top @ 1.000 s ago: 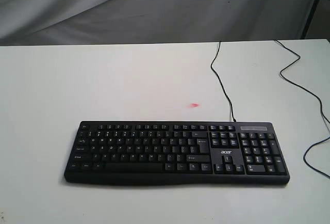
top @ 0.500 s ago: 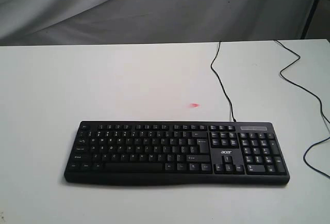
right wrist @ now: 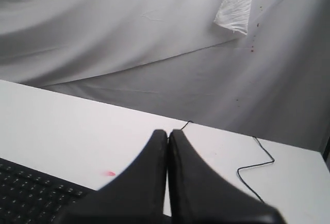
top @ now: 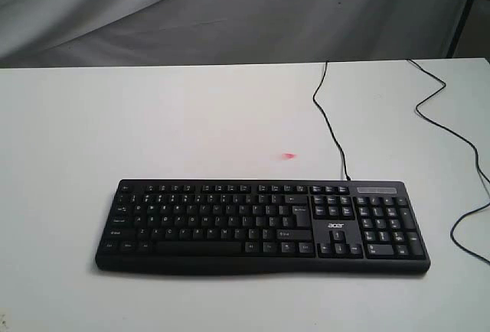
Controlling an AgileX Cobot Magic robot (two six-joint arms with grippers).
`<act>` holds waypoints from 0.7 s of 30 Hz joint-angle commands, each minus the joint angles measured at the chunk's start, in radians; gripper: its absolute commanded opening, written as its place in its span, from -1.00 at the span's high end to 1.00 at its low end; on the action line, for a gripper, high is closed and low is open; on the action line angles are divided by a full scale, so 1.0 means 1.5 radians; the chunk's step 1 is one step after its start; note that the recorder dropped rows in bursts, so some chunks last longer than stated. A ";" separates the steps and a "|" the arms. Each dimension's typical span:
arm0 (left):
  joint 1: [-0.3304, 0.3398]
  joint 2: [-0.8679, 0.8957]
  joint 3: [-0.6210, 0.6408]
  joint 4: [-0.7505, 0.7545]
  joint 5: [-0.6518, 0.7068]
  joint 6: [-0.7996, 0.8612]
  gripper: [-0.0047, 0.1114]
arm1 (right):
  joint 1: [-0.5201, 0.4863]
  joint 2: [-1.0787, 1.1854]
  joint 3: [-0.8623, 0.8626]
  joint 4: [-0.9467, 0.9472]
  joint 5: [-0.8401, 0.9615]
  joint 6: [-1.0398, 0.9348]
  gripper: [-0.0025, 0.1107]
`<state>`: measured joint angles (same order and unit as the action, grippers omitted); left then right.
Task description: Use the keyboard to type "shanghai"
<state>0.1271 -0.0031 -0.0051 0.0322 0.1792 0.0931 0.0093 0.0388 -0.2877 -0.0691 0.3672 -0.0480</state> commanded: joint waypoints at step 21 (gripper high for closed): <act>-0.003 0.002 0.003 0.000 -0.003 -0.002 0.91 | -0.032 -0.026 0.178 0.008 -0.129 0.007 0.96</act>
<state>0.1271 -0.0031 -0.0051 0.0322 0.1792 0.0931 -0.0311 0.0042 -0.0442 -0.0624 0.2023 -0.0427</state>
